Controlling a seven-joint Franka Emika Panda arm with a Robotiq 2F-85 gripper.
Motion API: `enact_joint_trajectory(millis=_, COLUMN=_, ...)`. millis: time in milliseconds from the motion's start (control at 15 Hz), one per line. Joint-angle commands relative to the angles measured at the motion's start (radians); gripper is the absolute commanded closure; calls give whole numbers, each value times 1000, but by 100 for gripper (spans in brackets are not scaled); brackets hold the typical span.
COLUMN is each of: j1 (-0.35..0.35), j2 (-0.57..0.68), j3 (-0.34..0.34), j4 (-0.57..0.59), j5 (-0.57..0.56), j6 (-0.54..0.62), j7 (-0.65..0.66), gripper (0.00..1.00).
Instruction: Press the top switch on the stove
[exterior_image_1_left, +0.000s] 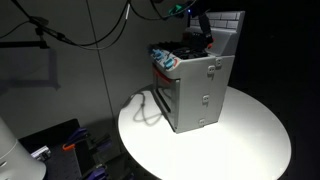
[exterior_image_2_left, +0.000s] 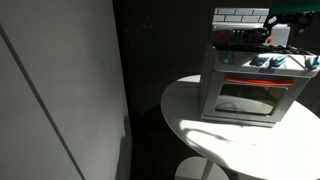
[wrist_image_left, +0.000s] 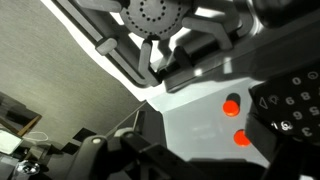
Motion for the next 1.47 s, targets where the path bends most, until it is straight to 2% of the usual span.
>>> enact_joint_trajectory(millis=0, j1=-7, j2=-29, j3=-1, j4=-11, j5=41, j6=-15, j7=-45, gripper=0)
enact_joint_trajectory(millis=533, j1=-17, j2=-189, j3=17, j4=-170, j5=116, j6=0, j7=-188, gripper=0)
enact_joint_trajectory(millis=1000, j1=-27, j2=-381, j3=43, j4=-391, j5=204, j6=17, j7=-389, gripper=0)
enact_joint_trajectory(millis=1400, j1=-42, j2=-535, j3=53, j4=-532, j5=336, j6=-62, j7=-576, gripper=0)
